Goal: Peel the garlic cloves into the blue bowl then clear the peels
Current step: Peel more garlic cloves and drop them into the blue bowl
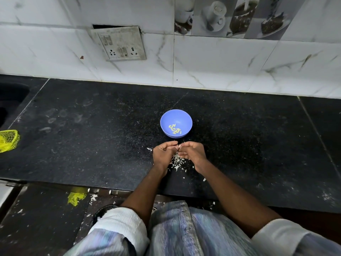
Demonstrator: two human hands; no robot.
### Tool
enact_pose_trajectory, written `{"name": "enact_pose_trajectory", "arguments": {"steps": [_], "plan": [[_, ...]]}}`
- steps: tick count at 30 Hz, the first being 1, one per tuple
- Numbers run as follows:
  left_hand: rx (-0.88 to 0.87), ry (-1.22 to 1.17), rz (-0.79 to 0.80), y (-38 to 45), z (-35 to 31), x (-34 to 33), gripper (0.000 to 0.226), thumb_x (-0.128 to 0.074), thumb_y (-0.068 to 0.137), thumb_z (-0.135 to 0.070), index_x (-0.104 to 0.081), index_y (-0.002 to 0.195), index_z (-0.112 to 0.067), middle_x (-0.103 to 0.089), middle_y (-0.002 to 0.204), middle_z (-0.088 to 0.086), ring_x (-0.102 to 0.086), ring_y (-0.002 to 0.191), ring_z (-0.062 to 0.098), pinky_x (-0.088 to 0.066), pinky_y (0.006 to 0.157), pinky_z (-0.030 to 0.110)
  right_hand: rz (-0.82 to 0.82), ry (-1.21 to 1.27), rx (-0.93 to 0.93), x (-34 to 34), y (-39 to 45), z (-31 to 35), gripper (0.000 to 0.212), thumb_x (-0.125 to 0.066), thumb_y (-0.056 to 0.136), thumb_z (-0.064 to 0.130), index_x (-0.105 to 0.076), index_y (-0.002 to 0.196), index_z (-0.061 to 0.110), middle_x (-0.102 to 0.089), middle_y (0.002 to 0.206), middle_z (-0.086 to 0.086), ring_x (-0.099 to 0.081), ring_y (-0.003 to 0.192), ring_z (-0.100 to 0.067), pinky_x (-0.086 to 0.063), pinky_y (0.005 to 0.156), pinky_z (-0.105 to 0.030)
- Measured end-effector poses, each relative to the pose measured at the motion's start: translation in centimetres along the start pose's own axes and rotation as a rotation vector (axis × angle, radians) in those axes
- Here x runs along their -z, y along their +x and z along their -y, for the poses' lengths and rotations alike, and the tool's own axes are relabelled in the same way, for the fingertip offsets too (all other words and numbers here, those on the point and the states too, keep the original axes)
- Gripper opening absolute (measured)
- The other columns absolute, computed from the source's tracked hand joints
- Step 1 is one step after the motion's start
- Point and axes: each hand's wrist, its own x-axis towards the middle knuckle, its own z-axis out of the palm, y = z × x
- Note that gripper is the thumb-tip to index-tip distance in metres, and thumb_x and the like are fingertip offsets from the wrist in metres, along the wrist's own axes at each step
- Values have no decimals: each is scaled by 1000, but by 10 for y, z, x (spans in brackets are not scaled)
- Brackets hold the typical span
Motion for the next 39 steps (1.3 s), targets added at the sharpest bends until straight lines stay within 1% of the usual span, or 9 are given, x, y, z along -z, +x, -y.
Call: {"name": "enact_pose_trajectory", "arguments": {"steps": [3, 5, 13, 18, 21, 25, 30, 34, 39], "plan": [[87, -87, -26, 0, 1, -1, 23, -70, 90, 9, -79, 107, -3, -79, 88, 9, -71, 73, 7, -56, 68, 15, 4, -48, 38, 1, -1, -2, 9, -67, 91, -1, -72, 99, -1, -75, 82, -18, -73, 71, -20, -61, 67, -28], [99, -86, -40, 1, 3, -1, 21, -71, 90, 7, -79, 107, -3, -77, 85, 6, -66, 66, 3, -52, 62, 13, 8, -71, 57, 2, -2, -2, 11, -66, 91, 0, -72, 100, -2, -76, 85, -20, -72, 72, -20, -60, 66, -28], [113, -52, -98, 2, 4, -4, 20, -68, 91, 4, -79, 97, -11, -79, 90, 7, -65, 71, 8, -53, 66, 17, 9, -160, 131, 1, 1, -8, 9, -64, 90, -3, -72, 92, 1, -74, 80, -16, -70, 71, -20, -61, 71, -36], [142, -38, -160, 9, 8, -1, 21, -67, 93, -2, -79, 96, -19, -78, 88, 1, -63, 74, 11, -53, 69, 25, -18, -164, 141, 3, 1, -7, 12, -64, 91, -4, -73, 94, 3, -74, 83, -17, -70, 69, -18, -61, 67, -33], [64, 95, -131, 10, 12, 1, 23, -64, 91, -4, -80, 93, -21, -80, 87, -2, -63, 76, 12, -54, 74, 30, -15, -130, 97, 7, 0, -6, 11, -63, 92, -1, -72, 95, 3, -73, 81, -15, -68, 69, -17, -59, 65, -30], [-70, 312, -70, 9, 14, 1, 29, -60, 93, -8, -80, 88, -28, -79, 85, -9, -63, 71, 7, -51, 68, 24, -17, -84, 38, 5, 1, -5, 9, -63, 97, 6, -71, 94, 3, -70, 79, -12, -66, 69, -19, -57, 63, -33], [-195, 506, -49, 8, 11, 0, 17, -76, 90, -31, -77, 79, -43, -70, 65, -14, -62, 58, 6, -54, 63, 30, -10, -64, 2, 4, 0, -1, 24, -59, 103, 18, -69, 91, 0, -66, 74, -9, -64, 64, -16, -52, 58, -29], [-303, 512, -19, 6, 8, -2, 7, -84, 85, -33, -80, 88, -38, -74, 76, -17, -71, 70, 3, -61, 70, 34, 0, -104, 19, 3, 0, 1, 28, -57, 105, 22, -69, 89, 1, -64, 74, -10, -63, 61, -15, -51, 56, -29], [-324, 558, -40, 5, 5, -2, 11, -78, 88, -25, -80, 82, -33, -74, 77, -21, -70, 73, 0, -60, 70, 35, -15, -204, 92, 2, 1, 1, 31, -58, 103, 23, -69, 83, 3, -62, 67, -5, -60, 58, -14, -47, 48, -24]]}}
